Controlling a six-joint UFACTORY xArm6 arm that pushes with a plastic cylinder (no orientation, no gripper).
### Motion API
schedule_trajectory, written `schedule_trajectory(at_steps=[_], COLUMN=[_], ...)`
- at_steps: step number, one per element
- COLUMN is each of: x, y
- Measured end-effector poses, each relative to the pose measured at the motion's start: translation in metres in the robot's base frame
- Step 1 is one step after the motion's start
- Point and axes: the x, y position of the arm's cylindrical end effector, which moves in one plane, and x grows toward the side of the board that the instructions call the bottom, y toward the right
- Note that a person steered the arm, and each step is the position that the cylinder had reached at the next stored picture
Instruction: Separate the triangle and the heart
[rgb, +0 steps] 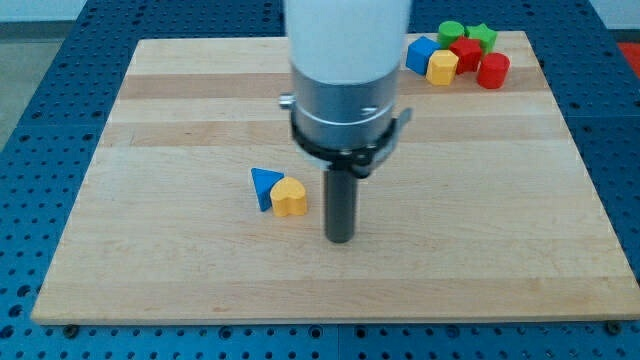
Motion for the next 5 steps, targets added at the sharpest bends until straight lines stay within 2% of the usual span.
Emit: schedule_trajectory(at_steps=[2,4,5], x=[-0.016,-0.118,-0.155], y=[-0.041,-0.077,-0.105])
